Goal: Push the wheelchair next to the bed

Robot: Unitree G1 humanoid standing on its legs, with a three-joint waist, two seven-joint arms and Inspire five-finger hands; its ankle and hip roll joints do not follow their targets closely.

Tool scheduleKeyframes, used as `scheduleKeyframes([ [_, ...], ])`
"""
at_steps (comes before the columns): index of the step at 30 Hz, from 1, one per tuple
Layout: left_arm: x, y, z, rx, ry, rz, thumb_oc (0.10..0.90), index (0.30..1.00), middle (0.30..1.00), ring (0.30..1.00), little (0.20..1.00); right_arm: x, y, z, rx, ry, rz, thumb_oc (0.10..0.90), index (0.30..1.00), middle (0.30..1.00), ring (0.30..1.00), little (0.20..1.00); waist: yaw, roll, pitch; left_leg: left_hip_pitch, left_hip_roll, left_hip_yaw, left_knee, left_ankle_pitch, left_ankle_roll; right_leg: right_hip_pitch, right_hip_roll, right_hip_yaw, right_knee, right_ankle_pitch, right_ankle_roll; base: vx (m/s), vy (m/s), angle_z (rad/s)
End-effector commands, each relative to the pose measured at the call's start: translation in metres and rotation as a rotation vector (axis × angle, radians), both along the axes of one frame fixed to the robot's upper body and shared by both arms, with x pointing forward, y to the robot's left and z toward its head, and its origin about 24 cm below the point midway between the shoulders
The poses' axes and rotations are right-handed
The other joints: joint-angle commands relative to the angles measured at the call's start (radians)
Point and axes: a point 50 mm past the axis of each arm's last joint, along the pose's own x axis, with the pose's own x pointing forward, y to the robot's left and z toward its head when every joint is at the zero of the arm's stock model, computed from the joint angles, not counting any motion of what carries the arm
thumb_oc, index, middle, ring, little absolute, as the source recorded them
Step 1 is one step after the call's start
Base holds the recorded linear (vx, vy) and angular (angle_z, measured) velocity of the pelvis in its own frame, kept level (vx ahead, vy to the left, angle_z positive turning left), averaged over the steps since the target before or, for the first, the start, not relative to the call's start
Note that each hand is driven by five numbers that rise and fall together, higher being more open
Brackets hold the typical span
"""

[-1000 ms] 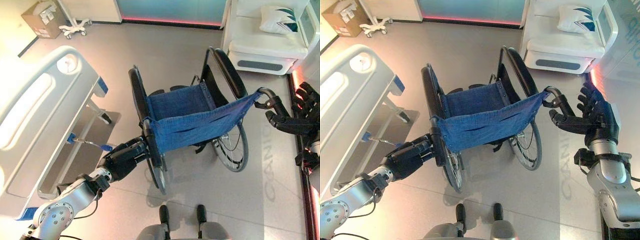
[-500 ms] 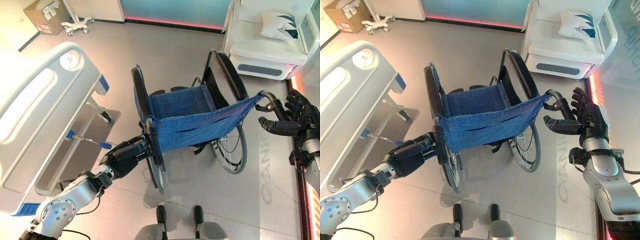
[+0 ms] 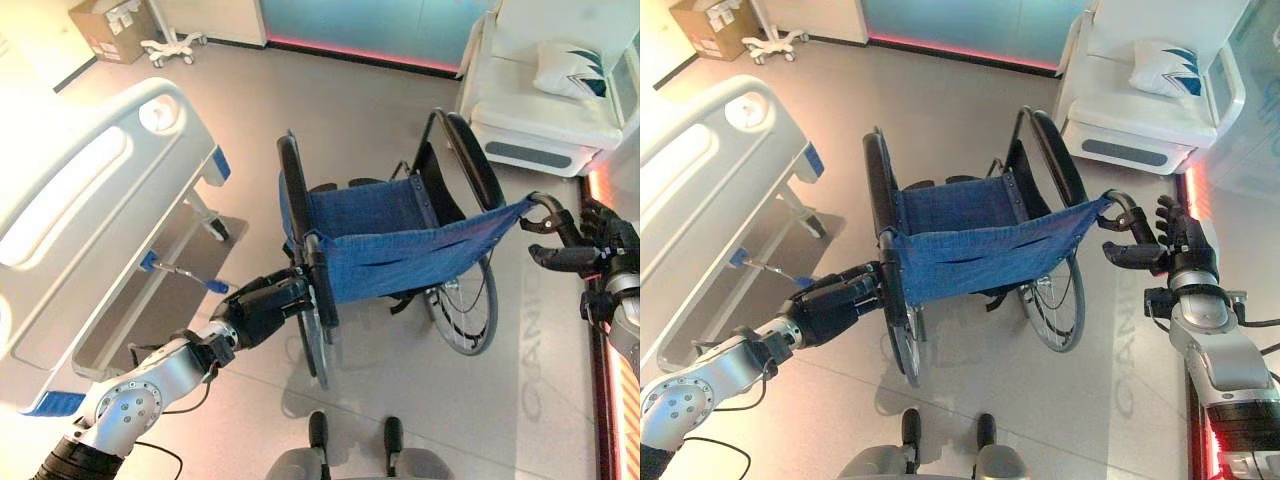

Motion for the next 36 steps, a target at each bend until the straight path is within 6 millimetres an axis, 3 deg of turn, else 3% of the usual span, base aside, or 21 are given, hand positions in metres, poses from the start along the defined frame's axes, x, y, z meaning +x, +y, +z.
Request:
scheduleKeyframes([
  [1, 0.017, -0.041, 0.088, -0.239, -0.389, -0.236, 0.4, 0.3, 0.3, 0.3, 0.3, 0.011, -0.018, 0.076, -0.277, -0.16, -0.085, 0.8, 0.9, 0.9, 0.9, 0.9, 0.011, -0.012, -0.083, 0.022, 0.042, -0.061, 0.003, -0.048, -0.038, 0.001, -0.007, -0.012, 0.002, 0.028, -0.006, 0.02, -0.027, 0.13],
  [12, 0.02, -0.047, 0.085, -0.231, -0.383, -0.262, 0.4, 0.3, 0.3, 0.3, 0.3, 0.025, -0.02, 0.073, -0.337, -0.097, -0.092, 0.8, 0.9, 0.9, 0.9, 0.9, 0.04, -0.009, -0.068, 0.009, 0.042, -0.092, 0.003, -0.041, -0.037, 0.0, -0.01, -0.026, 0.002, 0.026, -0.011, 0.01, -0.021, 0.08],
  [20, 0.023, -0.049, 0.088, -0.229, -0.392, -0.277, 0.4, 0.3, 0.3, 0.3, 0.3, 0.033, -0.017, 0.085, -0.337, -0.158, -0.083, 0.8, 0.9, 0.9, 0.9, 0.9, 0.051, -0.004, -0.052, -0.002, 0.04, -0.107, 0.003, -0.037, -0.04, -0.005, -0.011, -0.04, 0.002, 0.027, -0.014, -0.01, -0.009, 0.02],
  [21, 0.023, -0.049, 0.088, -0.23, -0.393, -0.278, 0.4, 0.3, 0.3, 0.3, 0.3, 0.034, -0.017, 0.086, -0.336, -0.156, -0.083, 0.714, 0.771, 0.771, 0.771, 0.771, 0.052, -0.003, -0.051, -0.003, 0.039, -0.108, 0.003, -0.037, -0.04, -0.005, -0.01, -0.04, 0.002, 0.027, -0.015, 0.0, 0.0, 0.0],
  [22, 0.023, -0.049, 0.088, -0.231, -0.394, -0.276, 0.4, 0.3, 0.3, 0.3, 0.3, 0.035, -0.017, 0.086, -0.34, -0.146, -0.077, 0.4, 0.3, 0.3, 0.3, 0.3, 0.052, -0.002, -0.051, -0.005, 0.039, -0.108, 0.003, -0.035, -0.041, -0.006, -0.01, -0.042, 0.002, 0.028, -0.015, 0.0, 0.0, 0.0],
  [36, 0.028, -0.045, 0.086, -0.201, -0.389, -0.238, 0.4, 0.3, 0.3, 0.3, 0.3, 0.034, -0.022, 0.068, -0.298, -0.076, -0.077, 0.4, 0.3, 0.3, 0.3, 0.3, 0.051, 0.0, -0.037, -0.017, 0.038, -0.109, 0.003, -0.03, -0.043, -0.018, -0.009, -0.05, 0.002, 0.031, -0.018, -0.01, -0.007, 0.04],
])
